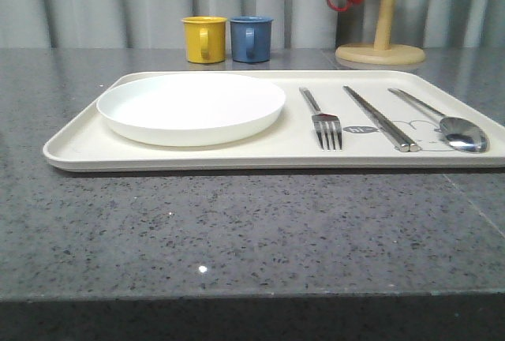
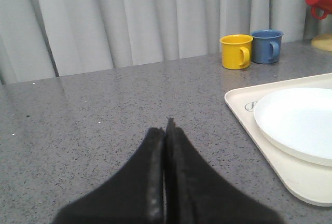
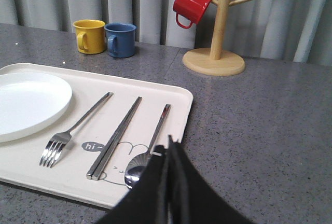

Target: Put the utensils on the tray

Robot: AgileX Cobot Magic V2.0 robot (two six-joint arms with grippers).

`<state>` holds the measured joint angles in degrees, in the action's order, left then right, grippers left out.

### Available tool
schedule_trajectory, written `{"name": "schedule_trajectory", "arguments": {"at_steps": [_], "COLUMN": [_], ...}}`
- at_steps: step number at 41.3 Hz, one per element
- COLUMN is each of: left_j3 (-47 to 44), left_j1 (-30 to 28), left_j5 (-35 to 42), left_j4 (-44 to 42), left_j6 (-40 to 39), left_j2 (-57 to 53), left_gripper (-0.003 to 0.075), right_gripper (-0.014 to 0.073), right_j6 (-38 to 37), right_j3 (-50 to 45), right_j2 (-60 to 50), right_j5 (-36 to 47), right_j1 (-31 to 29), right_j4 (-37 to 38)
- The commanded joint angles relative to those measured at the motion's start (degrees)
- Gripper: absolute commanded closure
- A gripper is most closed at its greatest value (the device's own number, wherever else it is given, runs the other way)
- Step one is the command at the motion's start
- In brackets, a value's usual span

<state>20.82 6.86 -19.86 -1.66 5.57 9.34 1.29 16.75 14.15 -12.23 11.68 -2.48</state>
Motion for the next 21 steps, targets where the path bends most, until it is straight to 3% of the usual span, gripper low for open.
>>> {"name": "schedule_trajectory", "arguments": {"at_steps": [1, 9, 21], "left_j3": [1.64, -0.47, -12.17], "left_j1": [-0.01, -0.15, -6.03], "left_j5": [4.94, 6.69, 11.03], "left_j4": [0.40, -0.33, 2.01], "left_j6": [-0.46, -0.46, -0.46], "left_j2": [0.59, -0.58, -11.06], "left_gripper": [0.0739, 0.0739, 0.0739], "right_gripper": [0.0688, 0.0688, 0.0688], "right_j6": [0.53, 0.53, 0.53], "right_j3": [1.58, 1.58, 1.58], "right_j2": [0.29, 0.29, 0.29], "right_j5": [5.21, 5.21, 5.21], "right_j1": [-0.12, -0.12, -0.12], "right_j4": [0.56, 0.56, 0.56]}}
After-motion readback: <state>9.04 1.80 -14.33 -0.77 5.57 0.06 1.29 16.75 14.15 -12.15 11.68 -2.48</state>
